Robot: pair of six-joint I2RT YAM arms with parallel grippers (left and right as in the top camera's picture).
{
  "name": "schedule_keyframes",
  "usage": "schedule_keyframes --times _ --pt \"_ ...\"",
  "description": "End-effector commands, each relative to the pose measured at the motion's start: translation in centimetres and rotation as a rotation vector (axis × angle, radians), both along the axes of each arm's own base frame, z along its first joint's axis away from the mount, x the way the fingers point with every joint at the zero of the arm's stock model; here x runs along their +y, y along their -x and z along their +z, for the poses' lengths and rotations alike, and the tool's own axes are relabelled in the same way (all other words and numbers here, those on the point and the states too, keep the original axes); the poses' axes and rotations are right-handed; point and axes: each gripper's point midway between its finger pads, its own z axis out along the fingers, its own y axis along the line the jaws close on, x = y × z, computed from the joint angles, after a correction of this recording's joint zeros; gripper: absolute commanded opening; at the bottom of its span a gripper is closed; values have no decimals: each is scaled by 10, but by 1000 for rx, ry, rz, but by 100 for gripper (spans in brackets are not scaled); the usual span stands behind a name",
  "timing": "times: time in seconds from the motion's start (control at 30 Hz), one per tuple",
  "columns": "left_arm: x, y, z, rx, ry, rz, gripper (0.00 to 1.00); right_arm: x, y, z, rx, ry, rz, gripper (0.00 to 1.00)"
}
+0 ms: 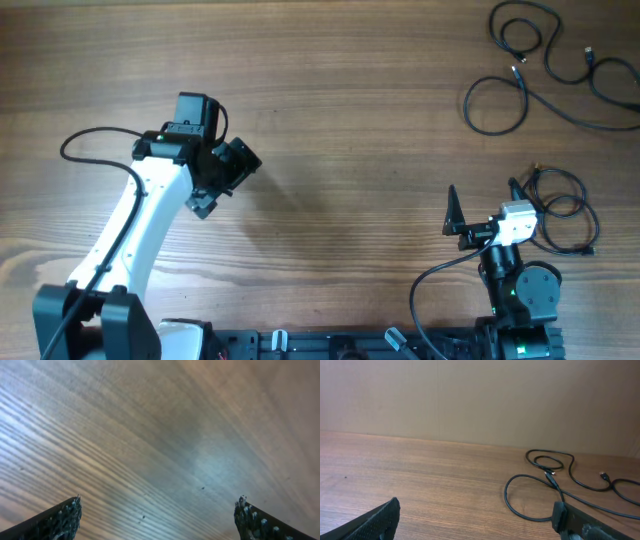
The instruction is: Untangle cables
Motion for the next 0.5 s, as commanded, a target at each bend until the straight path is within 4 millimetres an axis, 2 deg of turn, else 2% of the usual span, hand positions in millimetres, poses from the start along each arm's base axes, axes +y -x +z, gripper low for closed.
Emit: schedule_keyframes --times 0.0,0.17,0.37,0.47 --pt "2 -3 19 -82 -11 -5 100 1 1 2 -14 0 10 100" --pt "3 4 32 -133 -9 -3 100 1 1 2 -14 -1 10 100" --pt "12 38 30 -192 -22 5 100 1 1 2 -14 -1 10 100" --pt "15 50 35 -248 -24 10 100 1 1 2 -14 -1 10 100"
